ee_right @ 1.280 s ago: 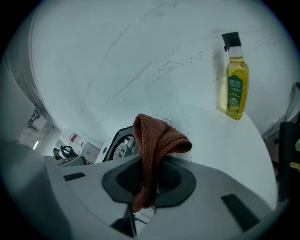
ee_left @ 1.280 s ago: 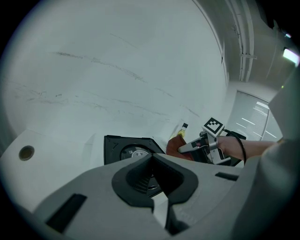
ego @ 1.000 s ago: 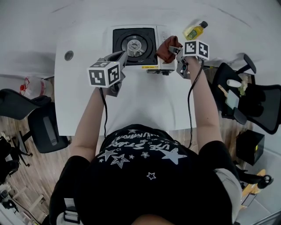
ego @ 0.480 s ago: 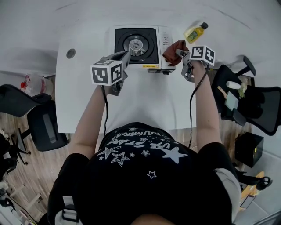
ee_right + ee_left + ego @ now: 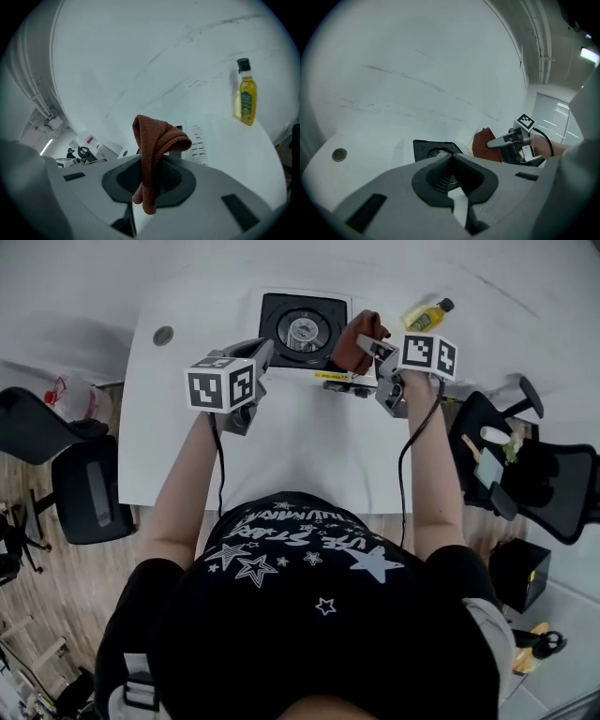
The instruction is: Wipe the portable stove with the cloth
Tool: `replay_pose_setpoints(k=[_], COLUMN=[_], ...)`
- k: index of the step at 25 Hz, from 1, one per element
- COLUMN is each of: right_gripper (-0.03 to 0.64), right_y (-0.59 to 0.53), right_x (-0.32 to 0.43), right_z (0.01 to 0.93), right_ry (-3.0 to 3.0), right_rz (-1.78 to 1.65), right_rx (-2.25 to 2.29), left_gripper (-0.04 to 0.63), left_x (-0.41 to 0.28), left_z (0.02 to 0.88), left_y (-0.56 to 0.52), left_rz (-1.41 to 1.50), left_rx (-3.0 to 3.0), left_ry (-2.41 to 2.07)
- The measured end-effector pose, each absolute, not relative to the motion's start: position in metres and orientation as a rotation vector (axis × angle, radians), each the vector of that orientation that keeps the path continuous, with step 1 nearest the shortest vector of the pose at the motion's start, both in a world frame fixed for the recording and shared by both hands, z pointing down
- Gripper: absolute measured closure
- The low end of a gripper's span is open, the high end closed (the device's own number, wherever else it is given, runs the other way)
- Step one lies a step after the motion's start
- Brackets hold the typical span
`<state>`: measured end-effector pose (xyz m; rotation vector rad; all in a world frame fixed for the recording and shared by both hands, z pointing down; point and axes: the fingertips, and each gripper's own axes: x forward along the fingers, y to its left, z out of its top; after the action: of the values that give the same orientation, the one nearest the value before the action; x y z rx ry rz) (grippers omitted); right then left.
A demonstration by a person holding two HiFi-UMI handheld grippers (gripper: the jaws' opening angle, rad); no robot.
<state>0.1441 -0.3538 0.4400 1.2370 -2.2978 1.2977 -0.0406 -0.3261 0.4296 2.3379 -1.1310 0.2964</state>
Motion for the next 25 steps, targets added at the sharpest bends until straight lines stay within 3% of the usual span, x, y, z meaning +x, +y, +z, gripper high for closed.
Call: replay_pose_setpoints(k=[13, 25], right_gripper=[0.557, 0.557], right_y=[-0.328, -0.326], right_x=[-0.022, -0.082], right_z=[0.424, 0.489], right_ry=[-2.425, -2.295], right_rz=[1.225, 1.22], right_rx=[0.785, 0.669], left_gripper=[0.588, 0.588], left_x=[-0.11, -0.126], left_z=[0.431, 0.456], left_y=[-0.31, -0.303], left_rz=[0.25, 0.289], left_rx=[2.252, 2.172], left_ry=[-1.265, -1.275])
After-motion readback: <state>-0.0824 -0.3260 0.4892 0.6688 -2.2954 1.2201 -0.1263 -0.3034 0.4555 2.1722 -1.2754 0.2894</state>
